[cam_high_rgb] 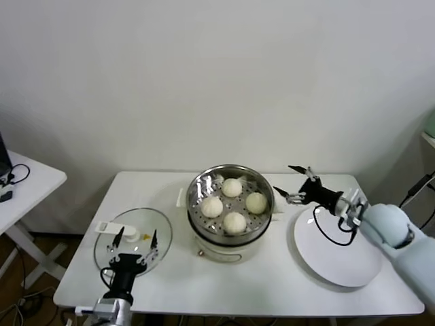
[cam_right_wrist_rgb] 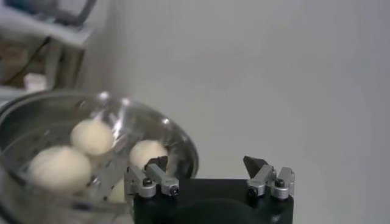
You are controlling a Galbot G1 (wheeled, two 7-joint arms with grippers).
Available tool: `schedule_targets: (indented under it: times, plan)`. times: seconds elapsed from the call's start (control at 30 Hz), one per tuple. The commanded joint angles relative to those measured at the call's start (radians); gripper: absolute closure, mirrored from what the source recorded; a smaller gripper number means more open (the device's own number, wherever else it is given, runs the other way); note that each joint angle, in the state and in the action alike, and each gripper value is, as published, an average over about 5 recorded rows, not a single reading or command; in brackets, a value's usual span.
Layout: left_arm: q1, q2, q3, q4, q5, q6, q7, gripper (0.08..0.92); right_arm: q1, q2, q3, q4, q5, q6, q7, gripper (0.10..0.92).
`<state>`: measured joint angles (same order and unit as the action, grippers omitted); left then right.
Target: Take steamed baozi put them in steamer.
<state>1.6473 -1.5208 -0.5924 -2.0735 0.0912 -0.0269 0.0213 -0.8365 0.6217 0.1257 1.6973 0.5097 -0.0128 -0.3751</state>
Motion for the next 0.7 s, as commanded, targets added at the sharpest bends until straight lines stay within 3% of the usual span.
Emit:
schedule_targets:
  times: [0.03,0.23,0.7]
  plan:
    - [0.000,-0.008,0.001,-0.002,0.009,0.006,-0.006,0.177,-0.493,0.413,0.591,0.082,-0.057,0.166,0.153,0.203]
    - [-0.006,-0.008,-0.014,-0.004,0.008,0.036,0.006,0.177,-0.560,0.528,0.603,0.082,-0.059,0.243,0.163,0.203]
    - [-0.024,-0.006,-0.050,0.009,-0.050,0.059,0.016,0.177,-0.608,0.620,0.561,0.064,-0.053,0.274,0.173,0.203]
